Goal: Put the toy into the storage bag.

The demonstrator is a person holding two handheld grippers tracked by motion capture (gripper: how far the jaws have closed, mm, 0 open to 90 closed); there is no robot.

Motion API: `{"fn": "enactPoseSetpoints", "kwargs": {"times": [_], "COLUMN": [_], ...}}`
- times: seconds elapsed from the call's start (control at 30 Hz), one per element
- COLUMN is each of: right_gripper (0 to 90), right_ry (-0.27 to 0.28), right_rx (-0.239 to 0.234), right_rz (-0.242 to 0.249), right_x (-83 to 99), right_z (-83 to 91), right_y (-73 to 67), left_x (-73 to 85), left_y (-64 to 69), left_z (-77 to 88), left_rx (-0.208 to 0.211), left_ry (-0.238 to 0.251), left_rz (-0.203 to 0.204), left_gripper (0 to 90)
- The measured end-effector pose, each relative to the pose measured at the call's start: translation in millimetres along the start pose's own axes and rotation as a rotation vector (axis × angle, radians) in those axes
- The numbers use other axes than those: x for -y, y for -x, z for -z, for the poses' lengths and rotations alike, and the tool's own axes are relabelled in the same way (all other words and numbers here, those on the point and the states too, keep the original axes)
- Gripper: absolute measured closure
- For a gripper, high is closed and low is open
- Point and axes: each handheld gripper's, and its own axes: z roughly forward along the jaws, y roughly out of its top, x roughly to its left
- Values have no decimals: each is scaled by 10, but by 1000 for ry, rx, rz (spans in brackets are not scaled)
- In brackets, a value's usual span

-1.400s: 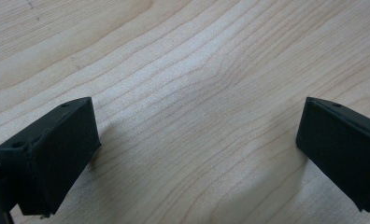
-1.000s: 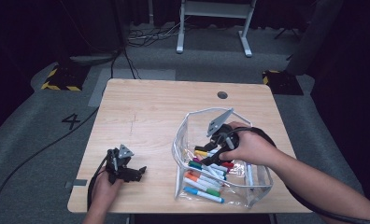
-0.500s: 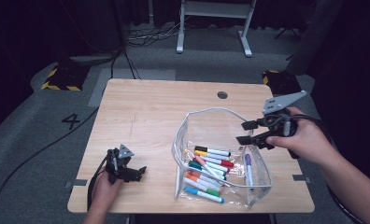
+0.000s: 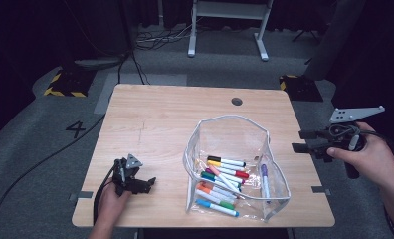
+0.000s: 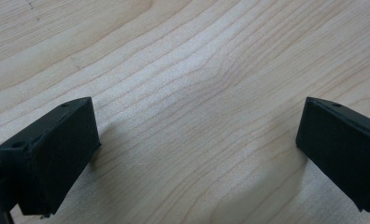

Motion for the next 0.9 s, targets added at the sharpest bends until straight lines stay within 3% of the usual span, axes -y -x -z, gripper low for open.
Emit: {"fn": "enactPoseSetpoints", "kwargs": {"times": [0.3,0.6,0.77,0.9], "right_gripper": [370,369,367,367], "right_ry": [-19,-72,-89,-112], "right_rx": [46,65,37,16], "right_rz": [-54,-113,-155,-161], "right_x": [338,821,1054,1184], "right_z": [-152,-644,-892,-1071], "right_y": [202,353,391,354], "left_x": [0,0,0,0], "left_y": [0,0,0,0], "left_z": [0,0,0,0], "left_rx": [0,0,0,0], "left_ry": [0,0,0,0], "left_rz": [0,0,0,0], "left_gripper": [0,0,0,0]}}
